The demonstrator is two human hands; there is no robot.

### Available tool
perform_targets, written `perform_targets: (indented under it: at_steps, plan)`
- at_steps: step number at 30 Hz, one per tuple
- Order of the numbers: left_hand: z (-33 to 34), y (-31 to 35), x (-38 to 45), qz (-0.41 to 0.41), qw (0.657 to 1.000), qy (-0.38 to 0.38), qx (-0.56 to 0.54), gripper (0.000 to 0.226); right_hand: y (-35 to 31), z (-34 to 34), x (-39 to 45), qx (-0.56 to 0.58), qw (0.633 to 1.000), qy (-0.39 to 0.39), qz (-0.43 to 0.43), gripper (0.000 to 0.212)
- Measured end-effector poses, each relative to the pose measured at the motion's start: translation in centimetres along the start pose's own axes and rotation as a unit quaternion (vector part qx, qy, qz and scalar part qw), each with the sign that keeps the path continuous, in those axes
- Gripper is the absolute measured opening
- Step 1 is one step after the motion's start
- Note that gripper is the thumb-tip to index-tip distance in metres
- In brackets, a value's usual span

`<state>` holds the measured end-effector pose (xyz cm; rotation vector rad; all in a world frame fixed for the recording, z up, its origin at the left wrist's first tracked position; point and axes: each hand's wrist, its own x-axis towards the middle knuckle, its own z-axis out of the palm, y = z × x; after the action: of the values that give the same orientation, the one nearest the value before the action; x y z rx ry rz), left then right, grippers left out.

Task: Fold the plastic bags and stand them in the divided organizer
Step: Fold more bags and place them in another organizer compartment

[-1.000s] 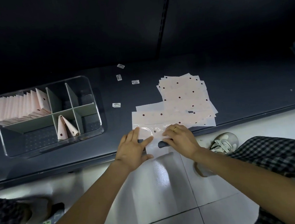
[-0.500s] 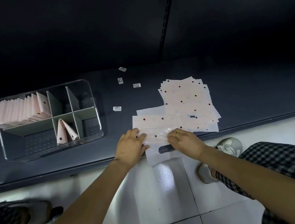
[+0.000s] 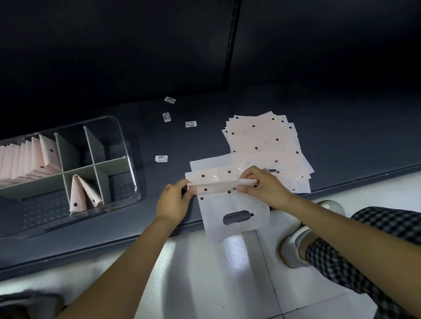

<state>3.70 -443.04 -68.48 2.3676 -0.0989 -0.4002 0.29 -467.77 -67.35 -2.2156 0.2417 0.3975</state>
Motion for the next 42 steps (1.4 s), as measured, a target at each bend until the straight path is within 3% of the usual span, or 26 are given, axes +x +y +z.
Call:
perform_targets:
  at_steps: [5,9,13,18,21,23,25,26,28,35,37,39,40,42]
  plan:
    - [0.2,0.8,1.2,-0.065,0.998,0.011,-0.005,0.016,0.1,0.4,1.9,0.063,0.99,0.102,0.07,0.035]
    - [0.7,1.4,1.4,-0.102,0.994,0.028,0.01,0.023,-0.4,1.0,2.9,-0.056,0.981,0.149,0.11,0.035]
    - [1.0,1.7,1.6,-0.126,0.99,0.039,0.042,0.025,-0.8,1.6,3.1,-0.132,0.969,0.191,0.087,0.028]
    - [1.4,2.4,1.5,-0.143,0.986,0.064,0.063,0.021,-1.3,1.7,4.0,-0.234,0.953,0.174,0.078,0.031]
    - [1.7,2.9,0.7,-0.072,0.981,0.158,0.091,0.019,-1.5,1.6,4.2,-0.213,0.958,0.163,0.1,0.031]
    - [2.4,3.4,-0.2,0.064,0.972,0.172,0.148,0.03,-1.7,1.4,4.3,-0.202,0.961,0.155,0.112,0.031]
    - [3.7,3.6,-1.1,0.22,0.951,0.101,0.193,0.045,-1.9,1.2,4.3,-0.197,0.962,0.146,0.12,0.03]
    - [4.4,3.6,-1.6,0.253,0.939,0.035,0.23,0.056,-2.0,1.2,4.4,-0.192,0.963,0.144,0.122,0.03]
    - [5.4,2.9,-1.9,0.228,0.924,-0.064,0.299,0.073,-2.0,1.2,4.4,-0.178,0.965,0.144,0.127,0.029]
    - [4.8,1.3,-1.6,0.137,0.921,-0.093,0.352,0.079,-1.8,1.3,4.2,-0.108,0.967,0.166,0.157,0.028]
    - [4.7,1.4,-1.8,0.13,0.92,-0.096,0.357,0.078,-2.4,1.8,2.9,-0.101,0.955,0.257,0.111,0.026]
    - [4.8,1.5,-1.8,0.127,0.923,-0.095,0.351,0.077,-3.0,3.0,1.3,-0.126,0.936,0.327,-0.039,0.022]
    - [4.8,1.5,-1.8,0.127,0.924,-0.094,0.349,0.077,-3.4,3.8,0.7,-0.135,0.939,0.292,-0.119,0.025]
    - [4.8,1.4,-1.8,0.133,0.921,-0.094,0.354,0.076,-4.2,5.7,-0.1,-0.137,0.965,0.105,-0.197,0.038]
